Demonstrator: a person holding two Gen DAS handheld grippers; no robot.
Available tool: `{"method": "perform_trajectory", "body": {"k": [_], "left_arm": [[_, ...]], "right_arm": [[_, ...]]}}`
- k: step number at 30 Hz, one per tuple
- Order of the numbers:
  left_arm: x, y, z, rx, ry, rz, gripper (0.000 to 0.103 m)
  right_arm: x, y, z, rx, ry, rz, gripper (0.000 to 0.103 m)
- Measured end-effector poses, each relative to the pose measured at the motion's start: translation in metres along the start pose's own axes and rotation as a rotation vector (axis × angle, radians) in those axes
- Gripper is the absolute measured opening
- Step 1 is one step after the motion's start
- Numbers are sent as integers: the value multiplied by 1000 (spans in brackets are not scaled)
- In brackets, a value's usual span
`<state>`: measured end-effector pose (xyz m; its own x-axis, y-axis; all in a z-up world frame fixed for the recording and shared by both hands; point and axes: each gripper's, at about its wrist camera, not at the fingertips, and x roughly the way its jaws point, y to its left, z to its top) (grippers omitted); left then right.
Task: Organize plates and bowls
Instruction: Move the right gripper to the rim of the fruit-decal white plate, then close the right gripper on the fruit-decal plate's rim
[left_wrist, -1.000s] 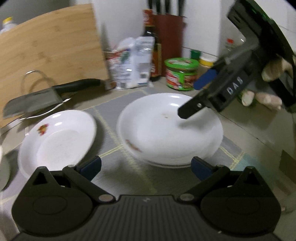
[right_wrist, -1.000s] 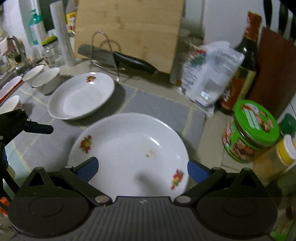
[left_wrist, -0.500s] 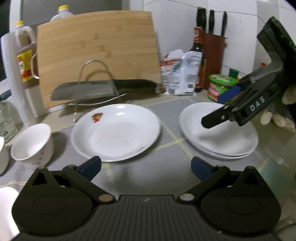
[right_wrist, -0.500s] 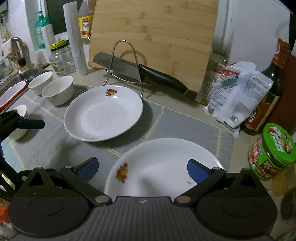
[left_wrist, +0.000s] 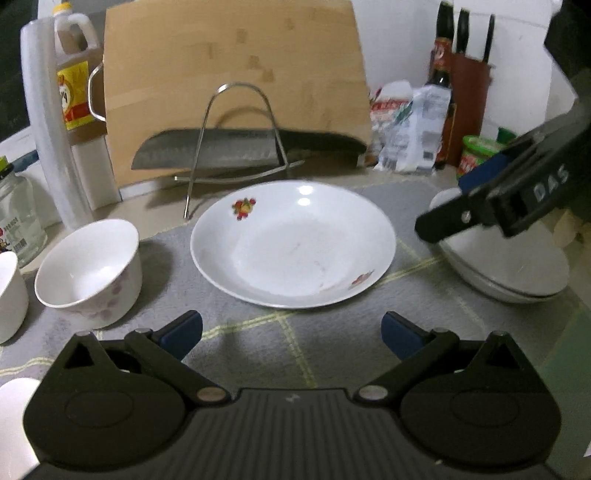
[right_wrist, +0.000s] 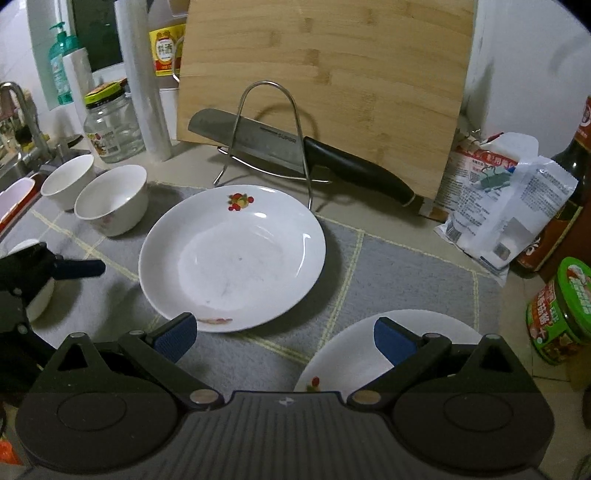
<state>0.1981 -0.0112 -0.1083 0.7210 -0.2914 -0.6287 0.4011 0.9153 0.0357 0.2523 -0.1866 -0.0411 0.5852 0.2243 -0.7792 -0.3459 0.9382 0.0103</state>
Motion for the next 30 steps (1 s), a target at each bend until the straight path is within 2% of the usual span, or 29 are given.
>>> {"method": "perform_trajectory", "body": {"k": [7,16,30], "left_arm": [[22,-1,1,-21,62,11,102],[39,-1,2,-77,125,43,102],[44,-2,3,-85,130,61,103]], "right_arm": [[16,-4,10,-11,32,21,103],[48,-17,31,-37,80,96,103],[101,-23,51,-47,206,188,103]]}}
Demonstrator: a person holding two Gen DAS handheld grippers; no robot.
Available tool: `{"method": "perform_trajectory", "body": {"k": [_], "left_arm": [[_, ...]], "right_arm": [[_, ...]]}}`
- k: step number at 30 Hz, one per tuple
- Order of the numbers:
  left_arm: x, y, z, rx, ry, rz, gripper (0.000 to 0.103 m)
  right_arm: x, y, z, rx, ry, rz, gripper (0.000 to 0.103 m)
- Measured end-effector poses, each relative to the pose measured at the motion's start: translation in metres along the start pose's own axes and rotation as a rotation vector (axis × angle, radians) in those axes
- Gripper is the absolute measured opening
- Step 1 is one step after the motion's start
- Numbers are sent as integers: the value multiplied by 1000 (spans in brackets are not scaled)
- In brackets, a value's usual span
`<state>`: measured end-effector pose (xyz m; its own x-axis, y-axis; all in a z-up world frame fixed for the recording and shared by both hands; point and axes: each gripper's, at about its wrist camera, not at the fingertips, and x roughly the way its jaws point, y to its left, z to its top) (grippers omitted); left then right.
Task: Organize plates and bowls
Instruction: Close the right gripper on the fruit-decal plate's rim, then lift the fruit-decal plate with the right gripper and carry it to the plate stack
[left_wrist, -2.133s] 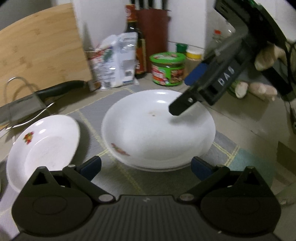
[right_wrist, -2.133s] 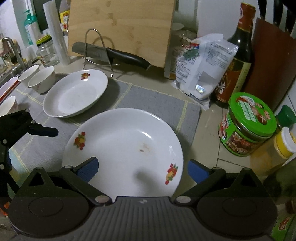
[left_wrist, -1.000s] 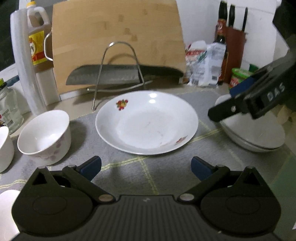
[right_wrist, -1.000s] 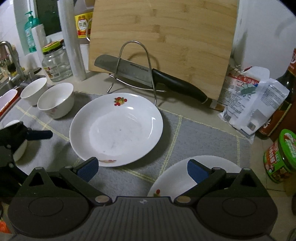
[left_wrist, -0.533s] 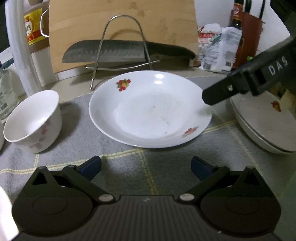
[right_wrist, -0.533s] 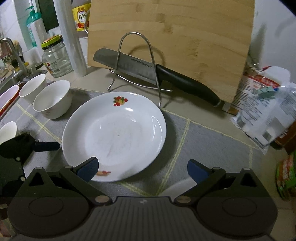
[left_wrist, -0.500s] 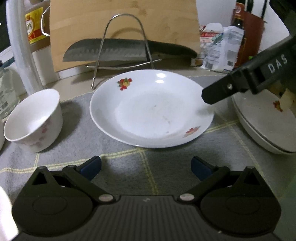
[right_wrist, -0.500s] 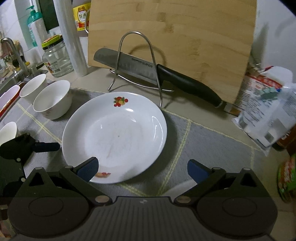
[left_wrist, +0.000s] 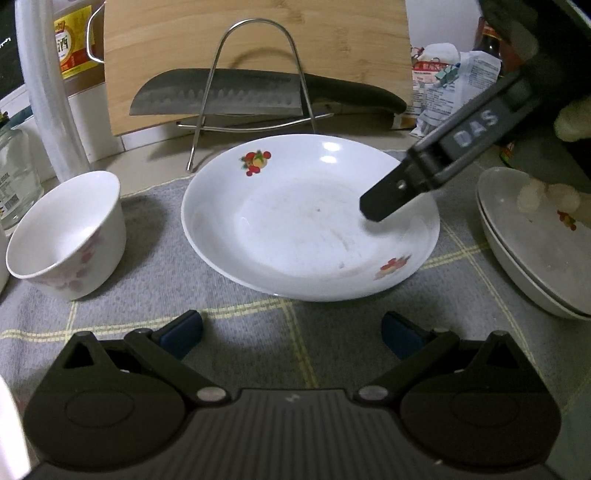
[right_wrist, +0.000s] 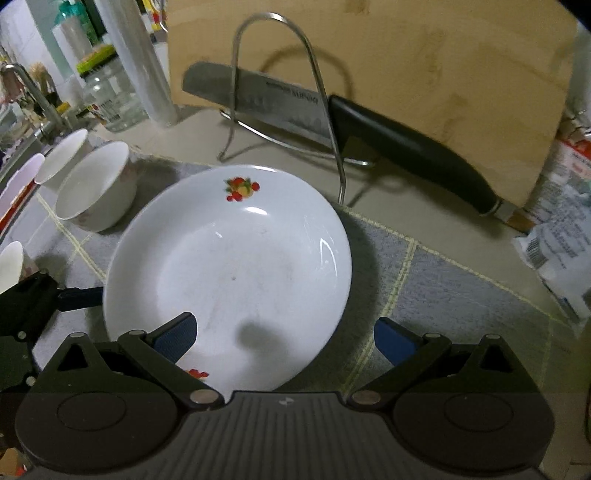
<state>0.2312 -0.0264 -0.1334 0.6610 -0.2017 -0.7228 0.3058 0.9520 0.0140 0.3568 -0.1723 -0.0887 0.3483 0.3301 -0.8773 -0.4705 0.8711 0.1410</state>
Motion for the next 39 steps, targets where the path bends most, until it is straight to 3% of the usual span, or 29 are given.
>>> {"method": "perform_trajectory", "body": {"k": [7,25,39], "left_arm": [[2,2,1,10,-14,-9,103],[14,8,7,90,-58,-74,103],[19,12,8,125,-99,-105,103]], "right_arm": [[20,-3,9,-14,39,47,103],[35,-12,34,-111,-13,157,103],[40,-26,47,-91,-26,275,103]]}}
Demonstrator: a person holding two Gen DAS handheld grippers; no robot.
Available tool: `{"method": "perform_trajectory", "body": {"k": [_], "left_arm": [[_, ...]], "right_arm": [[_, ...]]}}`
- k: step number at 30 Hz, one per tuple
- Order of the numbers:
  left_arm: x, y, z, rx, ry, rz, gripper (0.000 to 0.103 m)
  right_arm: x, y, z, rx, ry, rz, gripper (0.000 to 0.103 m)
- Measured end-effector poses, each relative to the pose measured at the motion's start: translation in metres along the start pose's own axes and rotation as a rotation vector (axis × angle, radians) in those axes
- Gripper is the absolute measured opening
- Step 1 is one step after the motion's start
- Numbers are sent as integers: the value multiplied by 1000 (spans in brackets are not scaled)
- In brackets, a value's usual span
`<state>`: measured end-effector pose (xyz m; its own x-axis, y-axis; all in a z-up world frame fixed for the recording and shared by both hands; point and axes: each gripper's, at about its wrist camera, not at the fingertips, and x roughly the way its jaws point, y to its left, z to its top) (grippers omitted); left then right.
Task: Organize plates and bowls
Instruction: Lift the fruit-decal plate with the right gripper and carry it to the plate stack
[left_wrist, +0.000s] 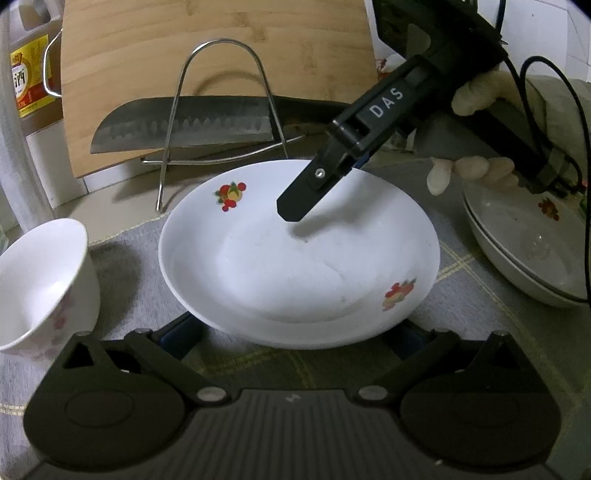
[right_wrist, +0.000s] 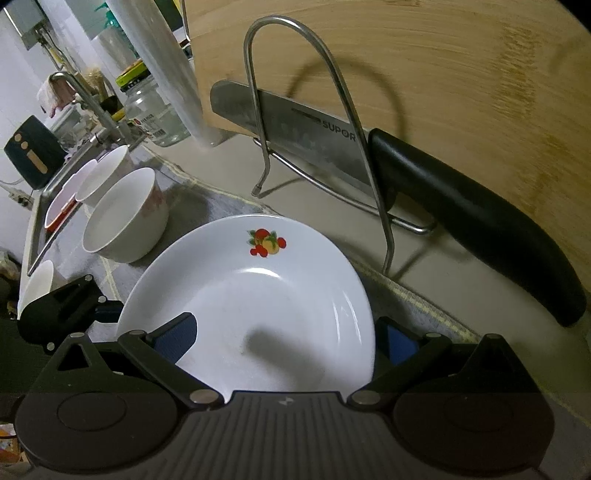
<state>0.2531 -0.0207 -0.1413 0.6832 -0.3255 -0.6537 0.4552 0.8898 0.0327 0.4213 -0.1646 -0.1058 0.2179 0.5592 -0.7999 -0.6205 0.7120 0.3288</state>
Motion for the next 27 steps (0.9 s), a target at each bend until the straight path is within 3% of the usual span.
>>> {"method": "perform_trajectory", "body": {"k": [9,27], "left_arm": [[-3,-3,-1,50,-24,4,103],[-5,-3,-2,57,-22,20,103]], "right_arm": [[2,1,2,-13,14,64,103],[3,5,3,-6,42,55,103]]}}
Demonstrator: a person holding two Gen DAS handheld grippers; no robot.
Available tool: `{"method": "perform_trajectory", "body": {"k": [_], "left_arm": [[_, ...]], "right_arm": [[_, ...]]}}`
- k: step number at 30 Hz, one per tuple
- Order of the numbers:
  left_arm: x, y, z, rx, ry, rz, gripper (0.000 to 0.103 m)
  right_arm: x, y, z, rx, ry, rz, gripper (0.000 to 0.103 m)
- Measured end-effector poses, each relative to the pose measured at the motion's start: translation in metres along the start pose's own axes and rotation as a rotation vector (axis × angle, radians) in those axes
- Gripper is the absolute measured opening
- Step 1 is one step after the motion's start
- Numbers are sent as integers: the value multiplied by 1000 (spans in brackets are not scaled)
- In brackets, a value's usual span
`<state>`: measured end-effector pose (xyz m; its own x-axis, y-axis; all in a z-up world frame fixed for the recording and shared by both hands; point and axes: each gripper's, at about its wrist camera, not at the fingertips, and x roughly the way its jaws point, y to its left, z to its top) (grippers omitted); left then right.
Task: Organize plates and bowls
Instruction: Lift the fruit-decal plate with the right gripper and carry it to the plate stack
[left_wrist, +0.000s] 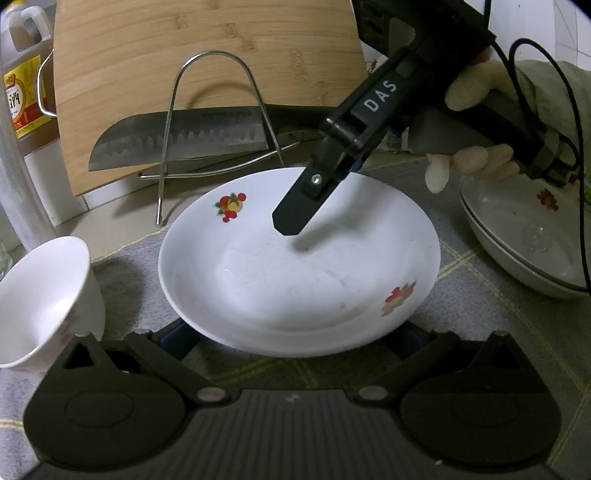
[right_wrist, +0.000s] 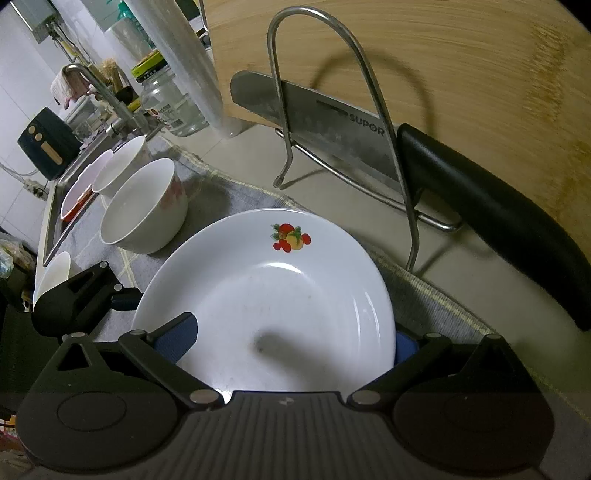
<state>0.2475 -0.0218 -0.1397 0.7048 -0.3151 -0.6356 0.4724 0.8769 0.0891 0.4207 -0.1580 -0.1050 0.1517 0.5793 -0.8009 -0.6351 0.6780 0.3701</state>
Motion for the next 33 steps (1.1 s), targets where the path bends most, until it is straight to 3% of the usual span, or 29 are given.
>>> {"method": "perform_trajectory", "body": {"k": [18,33], "left_arm": [[-24,-9,-6,24,8,20,102],[-62,-33,-7,66,1,-5,102]], "right_arm": [[-18,25,-13,-25,-8,14,103],[-55,56,-44,-22,-46,7,103]]}}
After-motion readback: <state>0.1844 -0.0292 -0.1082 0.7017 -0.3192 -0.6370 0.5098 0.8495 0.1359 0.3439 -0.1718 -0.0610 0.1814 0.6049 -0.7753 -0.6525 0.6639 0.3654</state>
